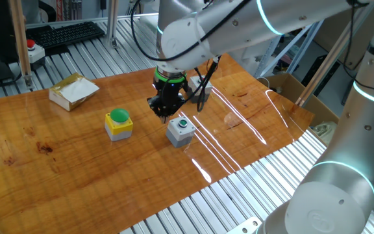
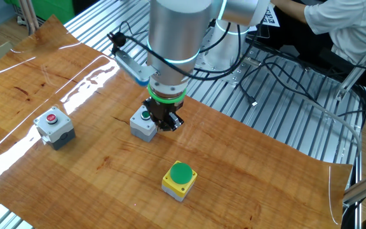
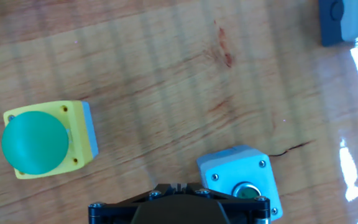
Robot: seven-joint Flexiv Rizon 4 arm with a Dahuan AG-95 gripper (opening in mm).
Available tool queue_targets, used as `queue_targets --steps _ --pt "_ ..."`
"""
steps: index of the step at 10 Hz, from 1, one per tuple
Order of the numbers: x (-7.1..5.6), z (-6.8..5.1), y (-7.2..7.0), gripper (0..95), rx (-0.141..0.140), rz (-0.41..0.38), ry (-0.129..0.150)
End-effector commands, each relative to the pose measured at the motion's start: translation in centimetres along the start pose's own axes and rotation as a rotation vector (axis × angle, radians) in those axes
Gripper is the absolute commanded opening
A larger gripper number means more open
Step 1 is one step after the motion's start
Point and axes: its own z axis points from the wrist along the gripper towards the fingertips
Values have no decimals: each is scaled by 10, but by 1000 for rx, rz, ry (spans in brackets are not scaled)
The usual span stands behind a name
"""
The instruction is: Press three buttons from left to right in sequence
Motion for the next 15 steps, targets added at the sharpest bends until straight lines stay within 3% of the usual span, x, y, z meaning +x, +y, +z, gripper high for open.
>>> queue_targets --steps 1,3,8,15 --pt "0 0 21 0 -47 73 13" --pt "-4 -2 39 0 -81 108 20" --pt "-15 -9 73 0 -69 133 12" --pt "-37 -16 105 0 -64 174 11"
